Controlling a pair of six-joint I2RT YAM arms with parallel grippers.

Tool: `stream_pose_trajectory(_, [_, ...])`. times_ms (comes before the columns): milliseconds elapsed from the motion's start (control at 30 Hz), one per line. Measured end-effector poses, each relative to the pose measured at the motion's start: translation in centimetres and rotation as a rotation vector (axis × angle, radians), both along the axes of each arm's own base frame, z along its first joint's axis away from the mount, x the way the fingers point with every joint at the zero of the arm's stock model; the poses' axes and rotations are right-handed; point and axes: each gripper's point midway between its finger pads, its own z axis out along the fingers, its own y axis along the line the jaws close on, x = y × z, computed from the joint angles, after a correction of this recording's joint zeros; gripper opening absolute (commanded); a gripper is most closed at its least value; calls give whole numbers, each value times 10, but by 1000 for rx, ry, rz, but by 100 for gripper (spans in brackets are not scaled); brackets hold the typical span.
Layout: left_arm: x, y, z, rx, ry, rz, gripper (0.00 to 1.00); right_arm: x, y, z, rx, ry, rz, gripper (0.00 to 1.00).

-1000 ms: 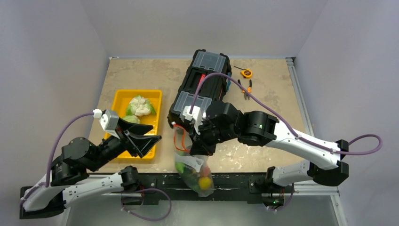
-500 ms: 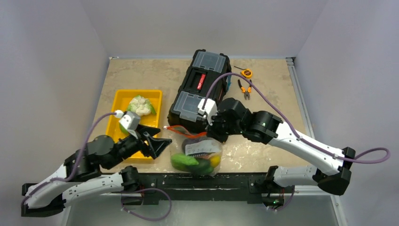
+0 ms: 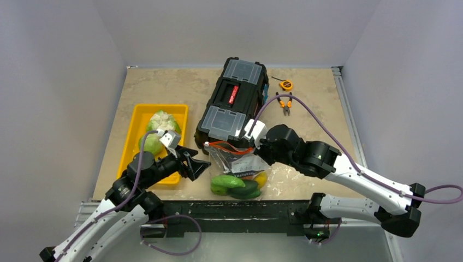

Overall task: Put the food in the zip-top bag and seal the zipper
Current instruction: Adjust the zipper food storage bag at the center of the board, then zip the zipper food storage bag at the center of the board.

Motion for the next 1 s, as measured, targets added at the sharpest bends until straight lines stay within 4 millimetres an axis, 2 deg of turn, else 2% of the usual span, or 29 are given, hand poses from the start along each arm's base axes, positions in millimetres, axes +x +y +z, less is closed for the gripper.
stream_pose_trajectory(100, [-2, -13, 11, -84, -40, -81, 81, -3, -3, 4, 25, -13, 6, 0])
stream_pose_trajectory(233, [1, -21, 11, -149, -68, -135, 78, -8, -5, 8, 59, -18, 22, 0])
stream_pose_trajectory(633, [18, -30, -16, -232, -31, -158, 68, -12, -5, 10, 84, -15, 36, 0])
stream_pose_trajectory(700, [20, -32, -22, -236, -22, -162, 59, -12, -5, 8, 83, -12, 36, 0])
stream_pose_trajectory(767, [23, -36, -26, -246, -5, -175, 41, -12, -4, 8, 86, -12, 34, 0])
stream_pose_trajectory(800, [23, -38, -26, -251, -1, -183, 35, -12, -4, 8, 89, -12, 33, 0])
stream_pose_trajectory(900, [25, -45, -26, -272, 12, -210, 22, -12, -3, 8, 89, -10, 33, 0])
stream_pose_trajectory(967, [25, -48, -24, -290, 11, -232, 18, -12, -3, 8, 87, -9, 32, 0])
stream_pose_trajectory(1000, [23, -49, -22, -299, 9, -244, 17, -12, -4, 7, 86, -9, 32, 5])
